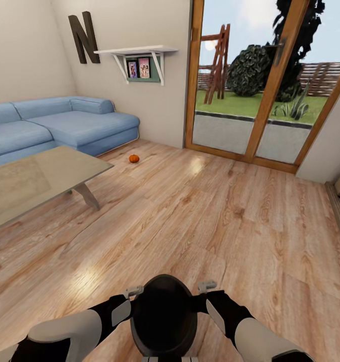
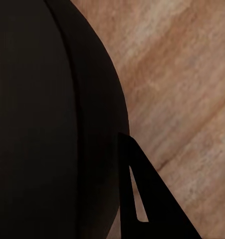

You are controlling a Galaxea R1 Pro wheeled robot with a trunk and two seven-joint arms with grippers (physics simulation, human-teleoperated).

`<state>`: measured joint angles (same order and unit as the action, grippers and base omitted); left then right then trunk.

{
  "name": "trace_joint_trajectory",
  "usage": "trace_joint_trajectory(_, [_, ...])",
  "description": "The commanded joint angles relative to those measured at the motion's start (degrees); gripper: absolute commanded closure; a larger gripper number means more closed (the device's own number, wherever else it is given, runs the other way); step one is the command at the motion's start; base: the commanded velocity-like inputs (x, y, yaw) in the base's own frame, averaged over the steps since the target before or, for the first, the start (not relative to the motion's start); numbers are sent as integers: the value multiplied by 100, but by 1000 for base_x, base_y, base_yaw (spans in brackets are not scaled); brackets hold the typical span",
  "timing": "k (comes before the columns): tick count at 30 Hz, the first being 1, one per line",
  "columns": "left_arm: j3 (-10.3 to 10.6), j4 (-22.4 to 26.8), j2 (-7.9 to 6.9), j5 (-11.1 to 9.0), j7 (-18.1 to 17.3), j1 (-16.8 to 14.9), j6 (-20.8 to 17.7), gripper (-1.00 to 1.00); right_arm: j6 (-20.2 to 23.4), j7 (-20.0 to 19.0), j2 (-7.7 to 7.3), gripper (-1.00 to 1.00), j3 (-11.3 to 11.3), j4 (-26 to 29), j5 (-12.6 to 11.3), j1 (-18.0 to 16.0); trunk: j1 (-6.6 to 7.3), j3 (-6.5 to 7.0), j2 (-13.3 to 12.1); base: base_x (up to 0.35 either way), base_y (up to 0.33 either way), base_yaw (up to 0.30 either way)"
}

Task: Place each of the two pumpkins and all three candles from the living room inside a cabinet in the living room (use any cabinet), then make sure every cabinet is closed, and position the cauldron so it is next to a table in the living room.

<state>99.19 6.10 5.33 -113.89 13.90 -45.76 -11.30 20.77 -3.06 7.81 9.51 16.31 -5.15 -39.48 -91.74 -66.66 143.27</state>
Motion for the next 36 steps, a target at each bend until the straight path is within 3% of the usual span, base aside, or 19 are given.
trace_joint_trajectory(1, [12,-3,5,7,7,0,-4,100,-3,112,2,100,-107,4,137,-9,1,0,0,0,0,0])
trace_joint_trajectory(30, [12,-21,2,-1,41,-449,-30,100,-1,145,9,100,-107,4,102,-453,1,0,0,0,0,0])
trace_joint_trajectory(36, [12,-21,4,-1,43,-452,-30,100,0,217,10,100,-104,4,110,-457,1,0,0,0,0,194])
